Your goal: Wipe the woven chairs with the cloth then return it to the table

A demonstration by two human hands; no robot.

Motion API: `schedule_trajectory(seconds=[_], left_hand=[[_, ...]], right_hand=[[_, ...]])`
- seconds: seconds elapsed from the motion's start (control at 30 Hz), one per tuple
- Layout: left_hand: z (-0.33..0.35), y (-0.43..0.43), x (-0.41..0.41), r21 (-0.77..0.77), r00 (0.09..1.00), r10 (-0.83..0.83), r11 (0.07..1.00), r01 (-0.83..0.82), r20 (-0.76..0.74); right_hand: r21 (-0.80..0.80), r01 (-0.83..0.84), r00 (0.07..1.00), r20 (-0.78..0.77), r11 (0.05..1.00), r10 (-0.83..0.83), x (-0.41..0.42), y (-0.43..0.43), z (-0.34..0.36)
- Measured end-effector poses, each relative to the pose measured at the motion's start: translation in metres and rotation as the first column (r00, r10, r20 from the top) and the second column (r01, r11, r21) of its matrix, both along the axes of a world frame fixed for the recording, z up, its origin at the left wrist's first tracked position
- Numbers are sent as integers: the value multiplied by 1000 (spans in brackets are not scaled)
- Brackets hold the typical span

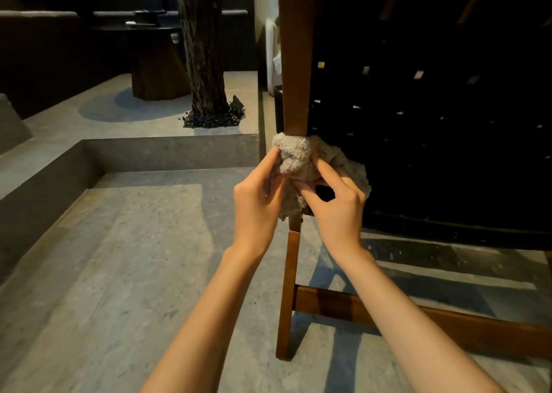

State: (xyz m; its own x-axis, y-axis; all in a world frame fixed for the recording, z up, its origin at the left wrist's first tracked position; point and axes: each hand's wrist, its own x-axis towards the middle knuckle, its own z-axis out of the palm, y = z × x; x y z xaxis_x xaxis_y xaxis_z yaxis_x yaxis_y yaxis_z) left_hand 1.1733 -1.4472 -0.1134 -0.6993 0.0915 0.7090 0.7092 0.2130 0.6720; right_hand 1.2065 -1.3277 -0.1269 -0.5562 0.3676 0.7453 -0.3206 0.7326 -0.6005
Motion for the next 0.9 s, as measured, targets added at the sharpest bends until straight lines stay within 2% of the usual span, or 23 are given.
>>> schedule_trajectory(seconds=[0.1,0.27,0.43,0.63,0.77,0.9], left_hand=[[-26,2,-10,-8,997,-32,999,32,70],[-68,4,-27,-66,979,-65,995,79,195],[-112,7,-43,-137,960,-103,980,142,260],[-156,17,-59,-219,893,-47,962,160,448],[-169,17,-71,-223,862,-67,953,204,503],[-181,15,-79,-251,834,-99,929,273,543]], right_hand=[[-30,2,1000,23,1000,-1,-6,2,-31],[-171,19,991,136,985,5,-15,3,-78],[-476,-22,963,225,879,146,-22,-4,-114],[-423,35,951,292,906,99,-21,-7,-141],[-337,128,965,261,933,-37,-28,-13,-153],[-329,235,960,228,915,-164,-35,-16,-164]])
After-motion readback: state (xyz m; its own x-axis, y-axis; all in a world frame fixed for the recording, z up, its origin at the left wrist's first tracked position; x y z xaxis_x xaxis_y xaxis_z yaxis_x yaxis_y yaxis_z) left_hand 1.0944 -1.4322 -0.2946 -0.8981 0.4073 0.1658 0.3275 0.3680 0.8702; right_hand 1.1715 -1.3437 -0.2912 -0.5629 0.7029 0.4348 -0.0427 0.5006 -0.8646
